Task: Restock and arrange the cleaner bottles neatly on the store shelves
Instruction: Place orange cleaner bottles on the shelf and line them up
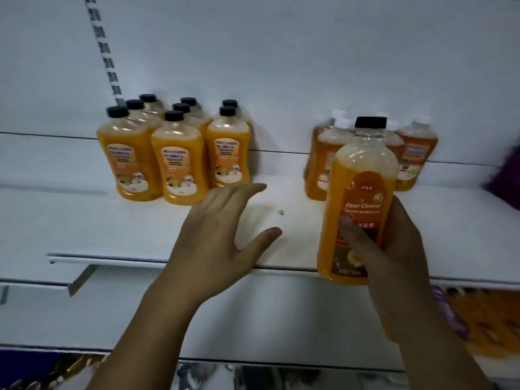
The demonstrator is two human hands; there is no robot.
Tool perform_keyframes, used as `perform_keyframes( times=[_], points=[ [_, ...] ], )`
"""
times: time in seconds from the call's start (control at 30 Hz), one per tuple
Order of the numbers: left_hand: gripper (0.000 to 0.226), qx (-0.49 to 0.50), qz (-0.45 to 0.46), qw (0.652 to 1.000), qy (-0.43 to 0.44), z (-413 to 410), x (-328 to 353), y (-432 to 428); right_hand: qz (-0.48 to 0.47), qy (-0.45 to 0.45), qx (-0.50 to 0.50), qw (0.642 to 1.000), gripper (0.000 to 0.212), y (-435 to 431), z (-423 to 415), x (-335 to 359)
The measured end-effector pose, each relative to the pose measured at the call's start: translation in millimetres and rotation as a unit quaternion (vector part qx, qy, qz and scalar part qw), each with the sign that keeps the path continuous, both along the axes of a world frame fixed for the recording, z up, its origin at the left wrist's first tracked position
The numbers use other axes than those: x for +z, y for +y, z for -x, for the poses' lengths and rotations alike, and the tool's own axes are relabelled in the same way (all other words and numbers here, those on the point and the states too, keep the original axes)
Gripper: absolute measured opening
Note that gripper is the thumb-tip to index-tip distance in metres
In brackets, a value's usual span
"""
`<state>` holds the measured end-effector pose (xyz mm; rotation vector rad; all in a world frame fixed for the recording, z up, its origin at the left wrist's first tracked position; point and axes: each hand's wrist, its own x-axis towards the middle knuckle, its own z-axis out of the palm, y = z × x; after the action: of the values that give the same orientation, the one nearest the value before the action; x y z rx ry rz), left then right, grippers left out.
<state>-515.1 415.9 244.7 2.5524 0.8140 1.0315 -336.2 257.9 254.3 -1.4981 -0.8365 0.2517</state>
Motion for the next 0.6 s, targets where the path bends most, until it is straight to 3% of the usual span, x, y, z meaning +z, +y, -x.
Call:
perform_keyframes(
  times=[0.2,0.33,0.6],
  points=[
    [0.075,-0.118,-0.014,0.991,0.067,-85.0,-9.7,-55.4,-0.013,-0.008,-0.107,0.994,0.068,-99.9,-50.1,-5.2],
    [0.073,-0.208,-0.050,0.974,0.080,-153.0,-18.0,-117.4,-0.021,-0.004,-0.197,0.980,0.047,-194.5,-81.3,-9.3],
    [0.071,-0.343,-0.073,0.933,0.086,-297.3,-19.0,-286.9,-0.034,0.010,-0.318,0.947,0.044,-392.4,-138.9,-18.7]
  ],
)
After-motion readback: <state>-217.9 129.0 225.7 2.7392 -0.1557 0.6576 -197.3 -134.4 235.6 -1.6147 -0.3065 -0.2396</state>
